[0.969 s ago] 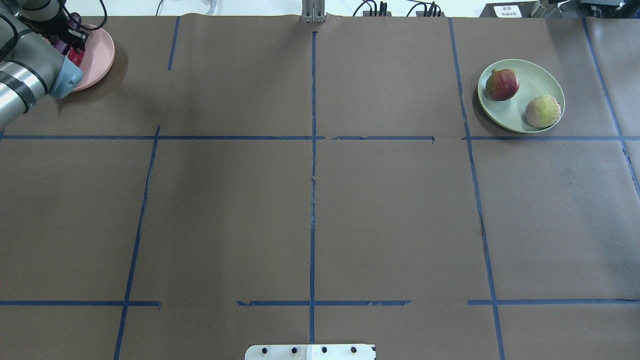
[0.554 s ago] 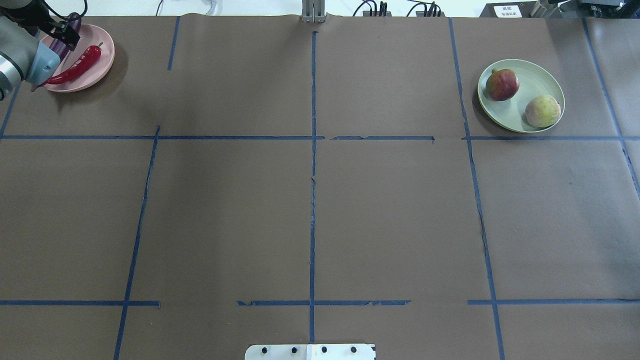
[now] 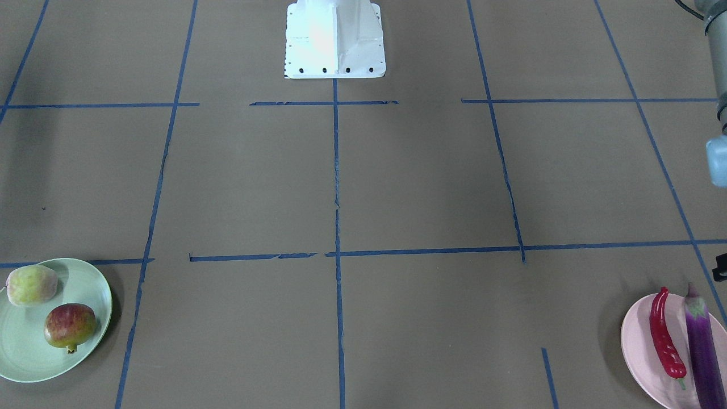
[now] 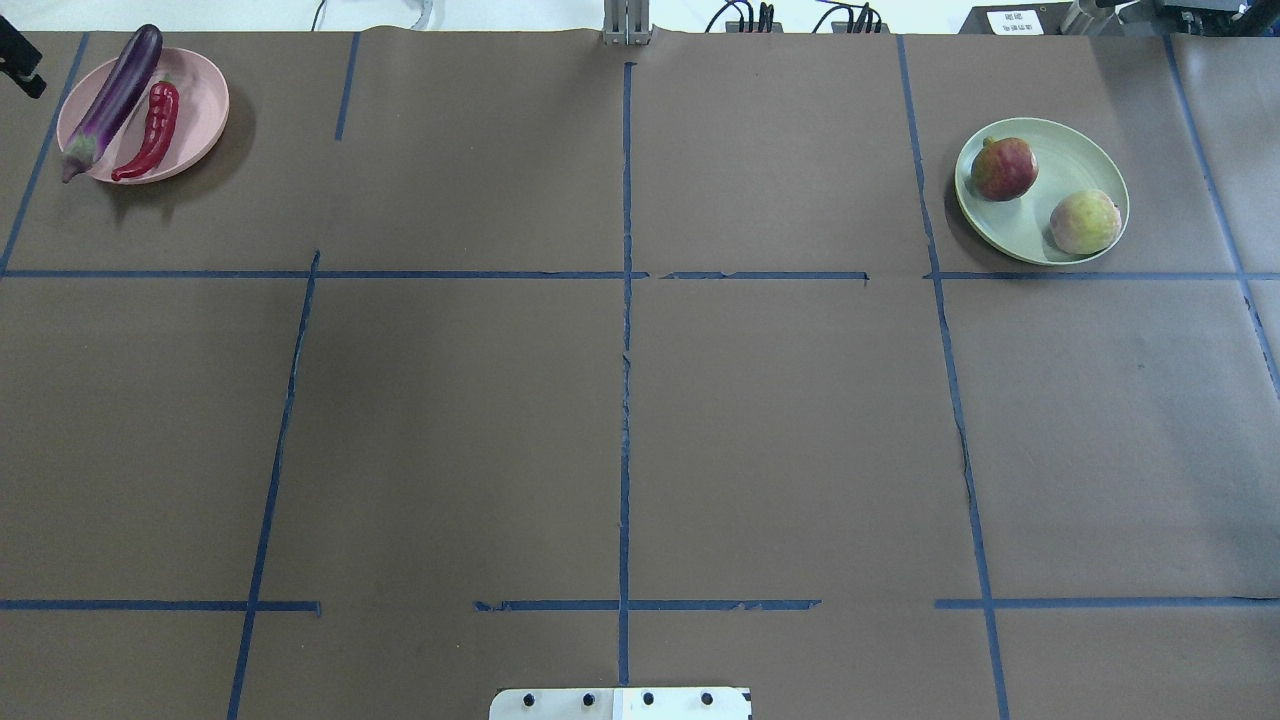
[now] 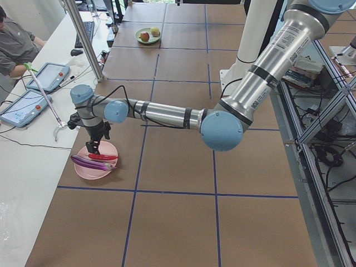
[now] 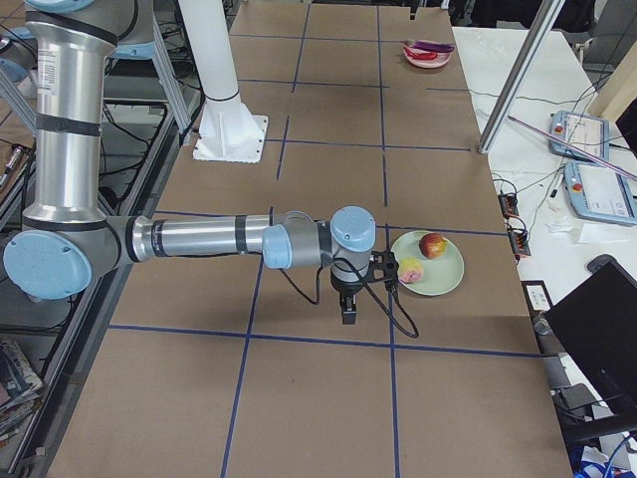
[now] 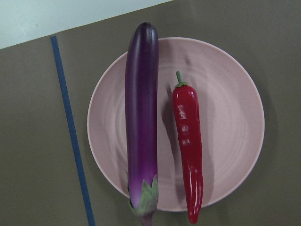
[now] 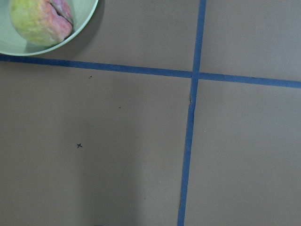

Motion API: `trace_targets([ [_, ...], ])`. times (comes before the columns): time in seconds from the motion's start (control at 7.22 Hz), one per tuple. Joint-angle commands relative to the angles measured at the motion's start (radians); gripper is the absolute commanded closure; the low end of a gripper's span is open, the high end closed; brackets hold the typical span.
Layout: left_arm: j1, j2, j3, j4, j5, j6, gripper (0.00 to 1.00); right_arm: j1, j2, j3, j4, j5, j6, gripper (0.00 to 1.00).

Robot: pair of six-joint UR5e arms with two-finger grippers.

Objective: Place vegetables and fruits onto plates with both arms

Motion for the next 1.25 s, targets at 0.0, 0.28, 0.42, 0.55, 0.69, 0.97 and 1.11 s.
trace_targets([
  [0.0, -0.043, 0.178, -0.282, 0.196, -0.005, 0.072, 0.0, 0.053, -0.036, 0.059, -0.135, -0.005, -0.088, 0.0],
  [0.28, -0.086, 0.427, -0.459, 0.175, -0.034, 0.075, 0.0, 0.051, -0.044, 0.052, -0.129, -0.023, -0.088, 0.0],
  [0.42, -0.132, 0.545, -0.522, 0.138, -0.065, 0.087, 0.0, 0.051, -0.044, 0.052, -0.131, -0.022, -0.088, 0.0],
  [0.55, -0.14, 0.659, -0.554, 0.039, -0.086, 0.109, 0.0, 0.051, -0.044, 0.049, -0.131, -0.024, -0.088, 0.0],
  [0.69, -0.158, 0.684, -0.553, 0.014, -0.15, 0.106, 0.0, 0.051, -0.044, 0.049, -0.131, -0.022, -0.087, 0.0],
  [0.97, -0.161, 0.74, -0.572, 0.012, -0.145, 0.109, 0.0, 0.051, -0.044, 0.05, -0.131, -0.022, -0.088, 0.0],
  [1.11, -0.164, 0.763, -0.597, 0.006, -0.14, 0.116, 0.0, 0.051, -0.045, 0.05, -0.131, -0.022, -0.088, 0.0],
])
